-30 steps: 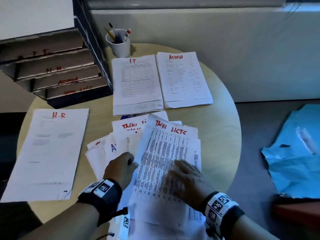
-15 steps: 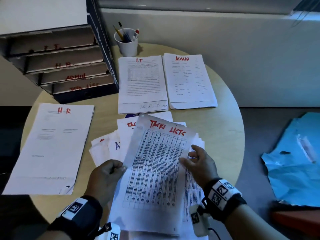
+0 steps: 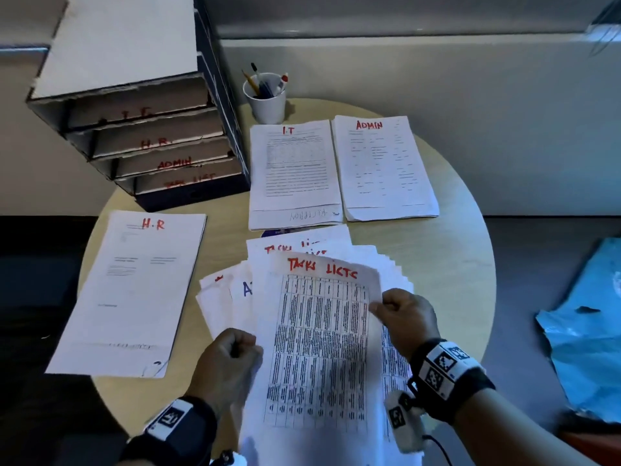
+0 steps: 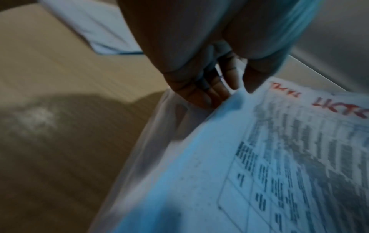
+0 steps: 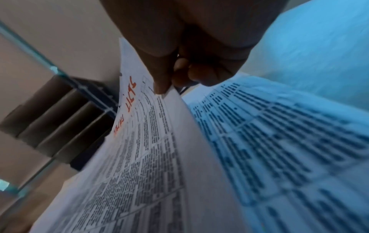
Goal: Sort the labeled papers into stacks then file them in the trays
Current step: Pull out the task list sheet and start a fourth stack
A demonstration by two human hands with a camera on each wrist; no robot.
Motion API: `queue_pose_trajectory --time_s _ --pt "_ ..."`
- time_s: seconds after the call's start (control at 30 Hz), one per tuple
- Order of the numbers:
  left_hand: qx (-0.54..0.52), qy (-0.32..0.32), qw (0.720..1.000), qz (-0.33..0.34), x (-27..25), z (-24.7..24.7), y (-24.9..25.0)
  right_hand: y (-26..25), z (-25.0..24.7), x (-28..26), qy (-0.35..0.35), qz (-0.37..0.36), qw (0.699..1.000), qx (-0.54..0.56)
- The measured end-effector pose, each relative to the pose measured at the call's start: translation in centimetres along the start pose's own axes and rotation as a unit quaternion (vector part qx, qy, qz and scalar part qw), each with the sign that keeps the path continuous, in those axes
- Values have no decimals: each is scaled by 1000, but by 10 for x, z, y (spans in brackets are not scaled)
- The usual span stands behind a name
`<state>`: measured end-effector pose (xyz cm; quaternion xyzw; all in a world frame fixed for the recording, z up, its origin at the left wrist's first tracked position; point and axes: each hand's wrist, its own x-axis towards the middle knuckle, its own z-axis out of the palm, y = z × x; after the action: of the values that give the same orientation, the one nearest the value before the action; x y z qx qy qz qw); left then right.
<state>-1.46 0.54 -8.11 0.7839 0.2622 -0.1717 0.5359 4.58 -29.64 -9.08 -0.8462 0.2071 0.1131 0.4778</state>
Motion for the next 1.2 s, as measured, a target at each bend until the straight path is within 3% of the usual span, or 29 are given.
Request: queue_pose_trajectory --time_s 0.2,0.47,0.73,0.9,1.07,1.2 --pt "100 -26 994 37 6 13 21 15 -5 -4 -3 -29 999 -25" --pt "-35 6 995 94 37 16 79 -1 -22 -8 -51 -38 996 57" --pt "-63 15 993 99 36 10 83 -23 -17 -5 -3 -45 985 167" --pt "-91 25 992 87 37 11 74 -31 -14 -2 15 -73 996 58" --pt "-99 29 992 69 40 11 68 -41 -11 -6 54 -139 987 -59" --pt "-100 23 992 70 37 9 67 -36 -6 -9 48 -158 983 -81"
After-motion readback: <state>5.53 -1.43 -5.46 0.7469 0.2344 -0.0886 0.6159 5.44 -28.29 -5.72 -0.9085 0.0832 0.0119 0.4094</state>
